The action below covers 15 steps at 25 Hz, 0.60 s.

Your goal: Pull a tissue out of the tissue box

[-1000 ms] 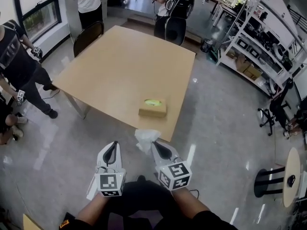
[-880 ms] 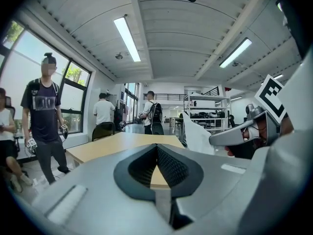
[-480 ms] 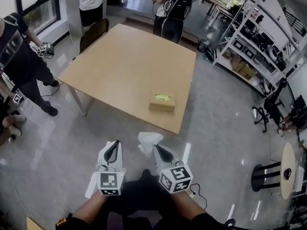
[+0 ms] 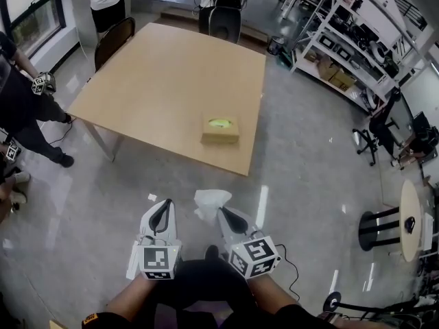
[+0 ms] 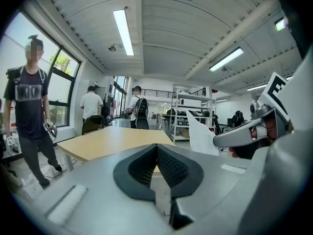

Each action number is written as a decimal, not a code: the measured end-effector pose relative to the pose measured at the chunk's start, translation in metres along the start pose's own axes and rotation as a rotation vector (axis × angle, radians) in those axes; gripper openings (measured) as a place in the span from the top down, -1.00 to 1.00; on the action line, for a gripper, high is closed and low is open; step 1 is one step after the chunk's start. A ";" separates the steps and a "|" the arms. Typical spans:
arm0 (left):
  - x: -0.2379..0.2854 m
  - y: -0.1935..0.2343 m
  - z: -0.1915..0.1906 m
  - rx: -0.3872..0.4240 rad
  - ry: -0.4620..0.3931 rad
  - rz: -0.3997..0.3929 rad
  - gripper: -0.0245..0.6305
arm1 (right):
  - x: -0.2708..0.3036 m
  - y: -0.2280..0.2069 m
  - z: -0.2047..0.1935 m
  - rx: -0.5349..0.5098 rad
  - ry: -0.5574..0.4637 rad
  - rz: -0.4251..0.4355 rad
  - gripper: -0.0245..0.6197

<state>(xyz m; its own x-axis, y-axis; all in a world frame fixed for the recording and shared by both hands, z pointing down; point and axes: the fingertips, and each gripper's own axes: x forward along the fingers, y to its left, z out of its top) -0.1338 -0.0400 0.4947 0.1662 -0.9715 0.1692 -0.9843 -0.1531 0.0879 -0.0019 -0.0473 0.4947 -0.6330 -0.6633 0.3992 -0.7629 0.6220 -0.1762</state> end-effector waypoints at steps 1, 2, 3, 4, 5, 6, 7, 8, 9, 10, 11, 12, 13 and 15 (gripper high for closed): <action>0.000 -0.004 -0.001 -0.001 0.004 0.001 0.87 | -0.005 -0.001 0.001 -0.005 -0.002 0.004 0.92; 0.000 -0.007 -0.002 0.002 0.007 0.001 0.87 | -0.009 -0.002 0.004 -0.009 -0.008 0.009 0.92; 0.002 -0.012 -0.001 0.008 0.006 -0.001 0.87 | -0.013 -0.004 0.006 -0.010 -0.016 0.014 0.92; 0.003 -0.017 -0.001 0.016 0.004 -0.002 0.87 | -0.018 -0.007 0.009 -0.010 -0.026 0.018 0.92; 0.005 -0.023 0.000 0.024 0.001 -0.002 0.87 | -0.022 -0.011 0.010 -0.007 -0.034 0.021 0.92; 0.006 -0.028 0.000 0.028 -0.001 -0.001 0.87 | -0.026 -0.015 0.010 -0.003 -0.039 0.024 0.92; 0.007 -0.033 0.001 0.029 -0.002 0.003 0.87 | -0.030 -0.018 0.008 0.001 -0.040 0.028 0.92; 0.006 -0.038 0.001 0.029 -0.002 0.009 0.87 | -0.034 -0.021 0.007 0.004 -0.039 0.034 0.92; 0.006 -0.043 0.001 0.030 -0.002 0.016 0.87 | -0.038 -0.024 0.006 0.006 -0.038 0.042 0.92; 0.006 -0.048 0.002 0.032 -0.001 0.025 0.87 | -0.043 -0.028 0.006 0.008 -0.040 0.053 0.92; 0.006 -0.055 0.003 0.035 0.001 0.034 0.87 | -0.048 -0.032 0.006 0.010 -0.044 0.066 0.92; 0.007 -0.061 0.003 0.041 0.002 0.044 0.87 | -0.053 -0.036 0.006 0.012 -0.049 0.080 0.92; 0.007 -0.068 0.002 0.049 0.001 0.054 0.87 | -0.058 -0.039 0.005 0.013 -0.052 0.095 0.92; 0.004 -0.077 -0.002 0.058 0.000 0.077 0.87 | -0.067 -0.043 -0.001 0.011 -0.053 0.119 0.92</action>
<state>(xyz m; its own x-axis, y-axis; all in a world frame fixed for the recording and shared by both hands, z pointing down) -0.0573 -0.0323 0.4902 0.0901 -0.9807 0.1733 -0.9959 -0.0884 0.0177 0.0737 -0.0295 0.4764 -0.7249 -0.6064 0.3267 -0.6833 0.6931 -0.2296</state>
